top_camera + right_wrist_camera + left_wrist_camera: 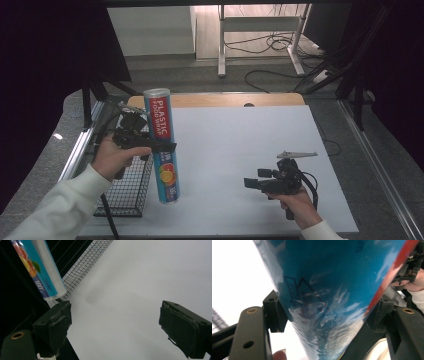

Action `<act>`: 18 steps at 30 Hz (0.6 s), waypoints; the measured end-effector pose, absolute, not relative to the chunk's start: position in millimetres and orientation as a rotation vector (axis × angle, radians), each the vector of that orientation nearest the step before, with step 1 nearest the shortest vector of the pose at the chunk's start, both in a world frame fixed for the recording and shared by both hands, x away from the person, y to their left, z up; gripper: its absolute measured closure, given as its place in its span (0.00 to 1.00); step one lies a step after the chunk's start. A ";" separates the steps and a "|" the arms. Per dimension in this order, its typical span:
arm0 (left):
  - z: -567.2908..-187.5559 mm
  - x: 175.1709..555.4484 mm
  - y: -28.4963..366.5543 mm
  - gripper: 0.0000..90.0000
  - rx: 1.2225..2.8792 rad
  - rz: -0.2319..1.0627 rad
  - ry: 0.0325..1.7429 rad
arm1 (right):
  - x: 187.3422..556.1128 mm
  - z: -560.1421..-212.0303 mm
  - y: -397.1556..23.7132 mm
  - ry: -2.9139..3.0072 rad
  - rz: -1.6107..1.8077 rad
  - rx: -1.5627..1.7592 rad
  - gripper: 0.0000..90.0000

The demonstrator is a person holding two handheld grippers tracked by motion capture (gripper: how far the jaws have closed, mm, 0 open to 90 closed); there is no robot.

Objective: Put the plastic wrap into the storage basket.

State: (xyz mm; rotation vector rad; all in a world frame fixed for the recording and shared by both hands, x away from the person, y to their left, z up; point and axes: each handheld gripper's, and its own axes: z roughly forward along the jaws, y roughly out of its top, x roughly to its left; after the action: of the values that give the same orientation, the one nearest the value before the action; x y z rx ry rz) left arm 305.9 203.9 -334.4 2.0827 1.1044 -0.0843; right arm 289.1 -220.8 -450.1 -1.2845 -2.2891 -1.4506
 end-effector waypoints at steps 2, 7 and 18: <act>-331.1 304.8 208.6 0.35 2.088 -0.072 1.113 | 289.3 -450.3 -220.9 -2.288 -1.448 -1.286 0.13; -320.1 302.3 219.8 0.35 2.105 -0.042 1.128 | 289.7 -450.7 -221.3 -2.283 -1.448 -1.293 0.13; -289.4 297.3 251.1 0.35 2.107 0.033 1.169 | 292.2 -453.0 -224.2 -2.271 -1.440 -1.321 0.13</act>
State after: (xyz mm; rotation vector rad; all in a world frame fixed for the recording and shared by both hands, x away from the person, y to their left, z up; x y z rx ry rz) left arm 297.3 251.1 -289.4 2.1072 1.1693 0.0332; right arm 292.2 -224.2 -453.0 -1.3209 -2.2705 -1.4397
